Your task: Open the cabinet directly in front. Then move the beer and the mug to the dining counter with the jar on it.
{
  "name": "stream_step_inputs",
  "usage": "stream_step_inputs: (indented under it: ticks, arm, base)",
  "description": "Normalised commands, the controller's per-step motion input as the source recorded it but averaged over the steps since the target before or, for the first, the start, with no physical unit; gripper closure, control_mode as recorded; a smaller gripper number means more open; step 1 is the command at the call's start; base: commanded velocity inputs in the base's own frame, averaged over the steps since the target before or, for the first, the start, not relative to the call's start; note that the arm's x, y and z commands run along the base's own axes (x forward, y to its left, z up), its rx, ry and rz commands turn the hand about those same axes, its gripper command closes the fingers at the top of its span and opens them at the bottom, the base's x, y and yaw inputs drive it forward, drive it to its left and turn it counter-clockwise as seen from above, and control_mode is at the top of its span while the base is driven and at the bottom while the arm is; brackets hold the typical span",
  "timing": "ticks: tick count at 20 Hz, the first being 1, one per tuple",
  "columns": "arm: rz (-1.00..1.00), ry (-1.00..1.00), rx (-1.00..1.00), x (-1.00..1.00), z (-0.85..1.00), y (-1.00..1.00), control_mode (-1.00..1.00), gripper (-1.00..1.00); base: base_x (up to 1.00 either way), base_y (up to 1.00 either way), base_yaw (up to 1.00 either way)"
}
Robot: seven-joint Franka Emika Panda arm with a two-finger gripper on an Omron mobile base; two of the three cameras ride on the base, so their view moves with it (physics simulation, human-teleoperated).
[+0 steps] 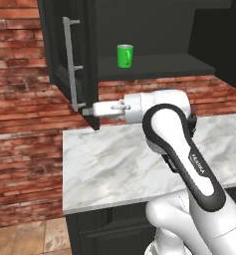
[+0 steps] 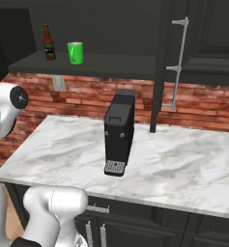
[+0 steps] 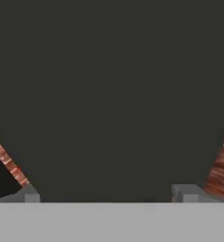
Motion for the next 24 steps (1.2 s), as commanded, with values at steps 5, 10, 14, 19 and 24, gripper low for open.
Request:
stream_step_inputs:
  ticks: [5,10,14,19,24]
  arm:
    - [0.04,-0.12,-0.14,0.34,-0.13,1.0,-1.0,-1.0]
    - [-0.04,-0.01,-0.03,0.89,-0.46,0.92,-1.0,-1.0]
    - [-0.12,0.0,-0.05,0.34,-0.12,0.28,-1.0,-1.0]
    - [0.01,0.0,0.02,-0.01,0.23,-0.09,-1.0,-1.0]
    - [0.06,-0.01,0.09,-0.02,0.83,-0.41,-1.0,-1.0]
  base:
    - [0.0,0.0,0.0]
    - [0.0,0.0,0.0]
    - [0.0,0.0,0.0]
    - [0.0,0.0,0.0]
    - [0.0,0.0,0.0]
